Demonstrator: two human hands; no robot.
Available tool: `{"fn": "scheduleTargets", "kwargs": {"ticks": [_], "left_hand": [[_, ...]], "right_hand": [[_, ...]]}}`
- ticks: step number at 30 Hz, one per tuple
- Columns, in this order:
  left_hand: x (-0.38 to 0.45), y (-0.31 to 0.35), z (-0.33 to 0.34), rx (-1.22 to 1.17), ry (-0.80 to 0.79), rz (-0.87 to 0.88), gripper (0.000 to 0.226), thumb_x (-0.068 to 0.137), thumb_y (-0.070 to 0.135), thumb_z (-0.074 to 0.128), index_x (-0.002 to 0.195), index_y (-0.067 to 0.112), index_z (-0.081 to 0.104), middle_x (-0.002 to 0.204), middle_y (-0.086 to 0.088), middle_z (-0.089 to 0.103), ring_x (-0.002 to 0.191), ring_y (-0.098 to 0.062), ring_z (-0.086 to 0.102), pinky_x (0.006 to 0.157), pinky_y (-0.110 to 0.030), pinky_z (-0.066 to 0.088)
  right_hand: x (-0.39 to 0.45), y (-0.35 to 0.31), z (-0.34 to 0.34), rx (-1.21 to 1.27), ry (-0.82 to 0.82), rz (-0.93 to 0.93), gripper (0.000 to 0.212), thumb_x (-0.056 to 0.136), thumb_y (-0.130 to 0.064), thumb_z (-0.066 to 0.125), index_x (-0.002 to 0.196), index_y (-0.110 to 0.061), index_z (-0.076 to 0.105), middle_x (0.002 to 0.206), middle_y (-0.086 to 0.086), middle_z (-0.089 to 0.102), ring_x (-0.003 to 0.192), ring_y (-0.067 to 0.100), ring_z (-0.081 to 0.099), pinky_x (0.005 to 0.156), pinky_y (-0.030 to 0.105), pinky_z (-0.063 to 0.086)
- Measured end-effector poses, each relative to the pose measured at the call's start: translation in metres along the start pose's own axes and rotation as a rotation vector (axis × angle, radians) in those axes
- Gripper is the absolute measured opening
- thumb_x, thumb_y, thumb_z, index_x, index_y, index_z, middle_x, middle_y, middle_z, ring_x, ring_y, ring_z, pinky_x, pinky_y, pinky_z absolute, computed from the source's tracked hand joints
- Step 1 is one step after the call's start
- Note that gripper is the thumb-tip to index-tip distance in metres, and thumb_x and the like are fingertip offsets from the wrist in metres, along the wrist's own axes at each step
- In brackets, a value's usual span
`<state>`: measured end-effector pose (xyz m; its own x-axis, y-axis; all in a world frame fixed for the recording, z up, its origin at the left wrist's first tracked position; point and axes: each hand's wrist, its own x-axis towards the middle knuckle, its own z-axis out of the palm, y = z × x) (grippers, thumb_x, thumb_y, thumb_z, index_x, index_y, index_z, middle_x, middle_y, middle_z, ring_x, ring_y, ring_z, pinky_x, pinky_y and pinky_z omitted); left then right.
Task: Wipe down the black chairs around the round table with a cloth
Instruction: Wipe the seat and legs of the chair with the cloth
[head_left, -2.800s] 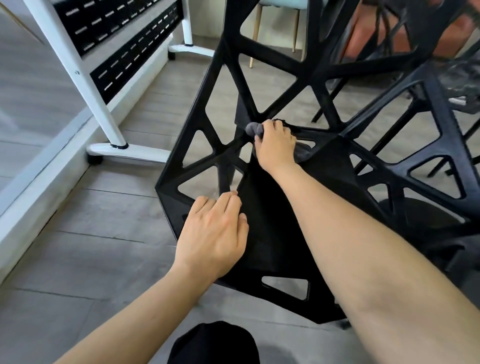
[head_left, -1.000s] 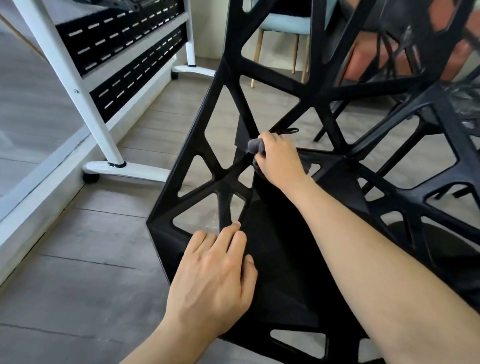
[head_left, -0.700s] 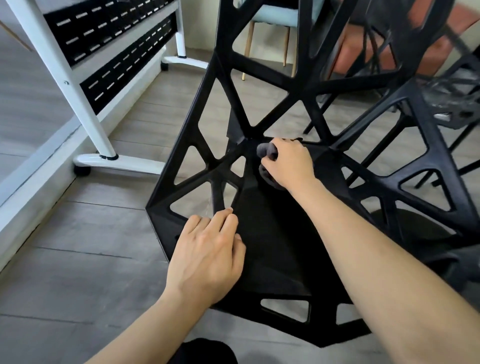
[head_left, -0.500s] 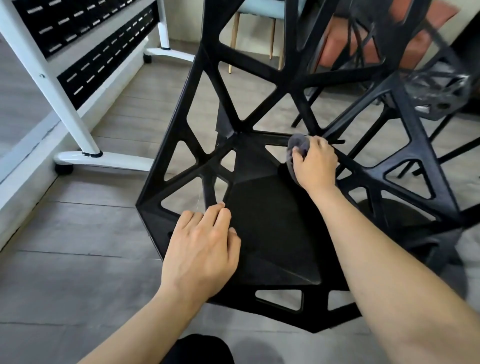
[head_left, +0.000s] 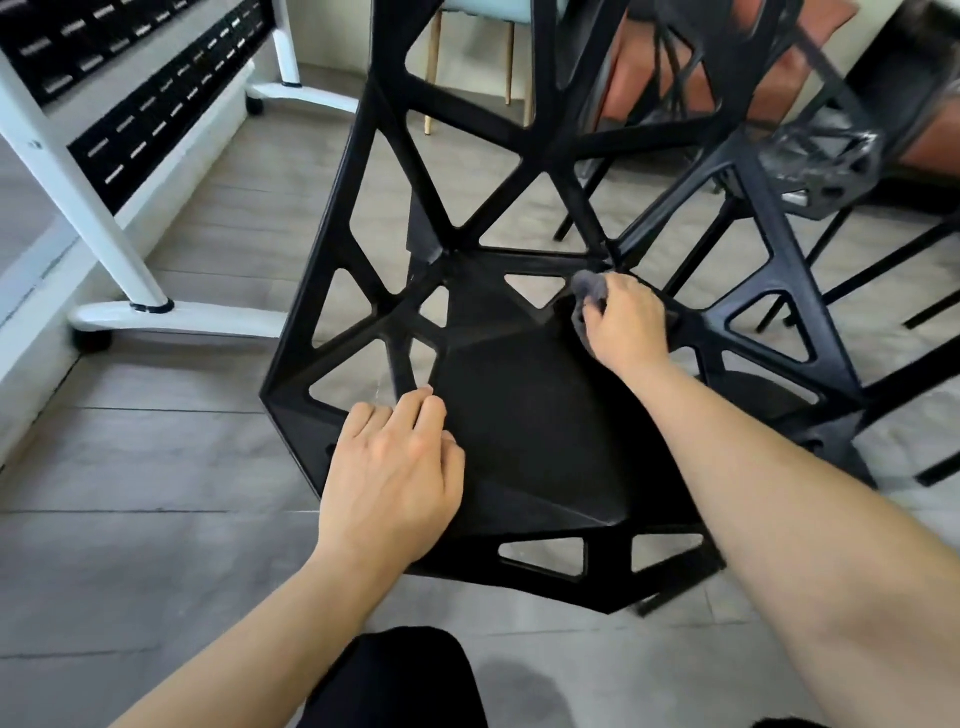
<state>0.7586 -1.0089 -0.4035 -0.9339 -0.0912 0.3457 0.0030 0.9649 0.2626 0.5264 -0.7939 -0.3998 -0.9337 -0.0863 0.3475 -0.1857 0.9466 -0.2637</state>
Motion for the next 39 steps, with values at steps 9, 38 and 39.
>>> {"fn": "scheduleTargets", "kwargs": {"ticks": [9, 38, 39], "left_hand": [[0.000, 0.002, -0.001, -0.033, 0.012, -0.007, 0.029, 0.095, 0.026, 0.039, 0.089, 0.010, 0.063, 0.113, -0.010, 0.069, 0.068, -0.028, 0.056, 0.082, -0.041, 0.044], [0.010, -0.005, -0.010, 0.018, -0.097, -0.057, 0.030, 0.094, 0.033, 0.040, 0.093, 0.012, 0.061, 0.120, -0.013, 0.067, 0.075, -0.030, 0.060, 0.084, -0.042, 0.043], [0.010, -0.004, -0.009, 0.023, -0.097, -0.057, 0.031, 0.094, 0.033, 0.040, 0.095, 0.011, 0.062, 0.120, -0.013, 0.067, 0.076, -0.029, 0.062, 0.085, -0.042, 0.043]], "right_hand": [[0.002, -0.096, 0.036, 0.117, -0.176, -0.359, 0.022, 0.098, -0.024, 0.057, 0.116, -0.014, 0.063, 0.125, 0.010, 0.060, 0.114, 0.035, 0.054, 0.097, 0.050, 0.044], [0.045, -0.149, 0.048, 0.040, -0.189, -0.353, 0.028, 0.090, -0.027, 0.065, 0.115, -0.015, 0.062, 0.120, 0.009, 0.061, 0.113, 0.035, 0.056, 0.092, 0.046, 0.046], [0.052, -0.127, 0.045, -0.063, -0.172, -0.312, 0.031, 0.089, -0.027, 0.065, 0.116, -0.013, 0.061, 0.122, 0.010, 0.060, 0.116, 0.036, 0.054, 0.093, 0.046, 0.043]]}}
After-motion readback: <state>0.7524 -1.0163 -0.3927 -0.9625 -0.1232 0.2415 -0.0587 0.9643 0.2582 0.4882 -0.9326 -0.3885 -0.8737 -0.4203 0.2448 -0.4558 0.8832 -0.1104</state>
